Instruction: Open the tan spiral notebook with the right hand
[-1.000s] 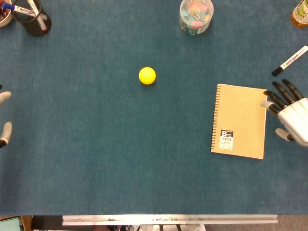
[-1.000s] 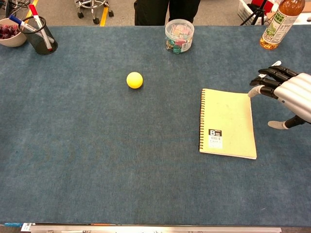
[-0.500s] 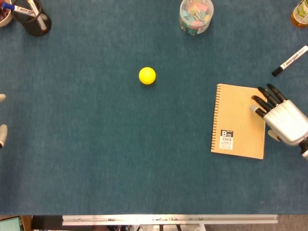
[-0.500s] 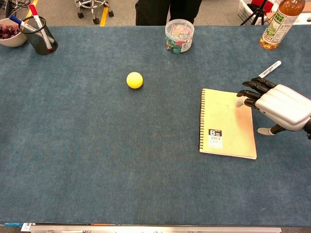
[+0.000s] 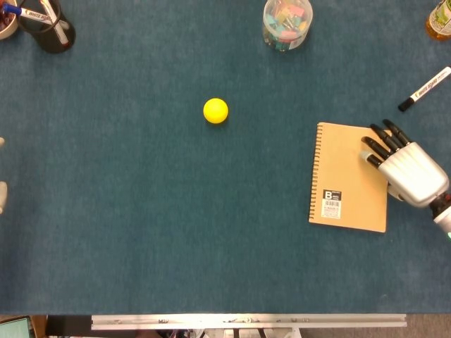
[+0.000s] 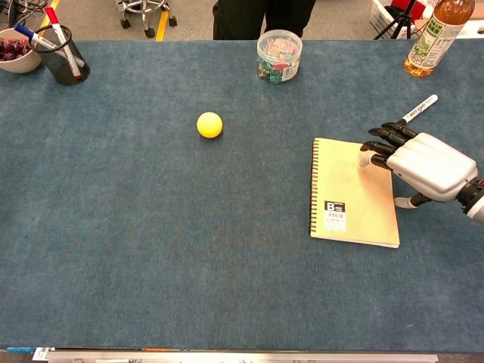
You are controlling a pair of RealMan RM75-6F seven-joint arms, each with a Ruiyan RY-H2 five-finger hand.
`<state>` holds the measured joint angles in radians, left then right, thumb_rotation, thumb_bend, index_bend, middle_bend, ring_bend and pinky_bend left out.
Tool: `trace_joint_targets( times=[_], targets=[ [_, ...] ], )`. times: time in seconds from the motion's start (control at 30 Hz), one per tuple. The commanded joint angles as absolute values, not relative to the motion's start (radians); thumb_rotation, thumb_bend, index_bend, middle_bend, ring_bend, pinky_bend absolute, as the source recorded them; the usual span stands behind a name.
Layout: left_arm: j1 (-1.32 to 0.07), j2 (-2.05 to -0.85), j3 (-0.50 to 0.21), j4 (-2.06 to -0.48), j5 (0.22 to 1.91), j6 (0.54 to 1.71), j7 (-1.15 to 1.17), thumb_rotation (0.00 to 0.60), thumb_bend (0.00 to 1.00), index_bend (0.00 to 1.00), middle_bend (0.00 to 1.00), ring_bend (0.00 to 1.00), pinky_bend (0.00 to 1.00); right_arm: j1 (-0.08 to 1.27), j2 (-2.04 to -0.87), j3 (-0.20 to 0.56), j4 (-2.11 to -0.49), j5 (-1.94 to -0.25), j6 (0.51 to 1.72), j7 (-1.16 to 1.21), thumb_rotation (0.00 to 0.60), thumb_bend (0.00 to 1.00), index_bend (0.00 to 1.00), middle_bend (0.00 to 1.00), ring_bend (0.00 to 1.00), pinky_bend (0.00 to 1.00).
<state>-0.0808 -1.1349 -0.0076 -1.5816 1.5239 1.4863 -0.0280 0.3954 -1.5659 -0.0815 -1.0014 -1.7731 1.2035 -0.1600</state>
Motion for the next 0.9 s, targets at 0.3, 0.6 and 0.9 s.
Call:
trace_joint_targets(
  times=[0.3,0.6,0.9],
  targets=[
    [-0.080,-1.141,-0.008,-1.570,1.522,1.481,-0.036,0.600,0.40,0.20,0.13,0.14,0.20,0.415,-1.631,-0.110,-0.870,-1.818,1.279,-0.049,0.600,0.21,0.39,0.21,0.02,0.07],
    [-0.081,-1.140,-0.010,-1.568,1.525,1.482,-0.041,0.600,0.40,0.20,0.13,0.14,0.20,0.418,-1.695,-0.121,-0.748,-1.836,1.361,0.061,0.600,0.29,0.46,0.29,0.10,0.07],
    [-0.081,-1.136,-0.010,-1.568,1.525,1.481,-0.044,0.600,0.40,0.20,0.13,0.14,0.20,0.418,-1.738,-0.133,-0.679,-1.841,1.406,0.112,0.600,0.34,0.50,0.33,0.15,0.08]
  ],
)
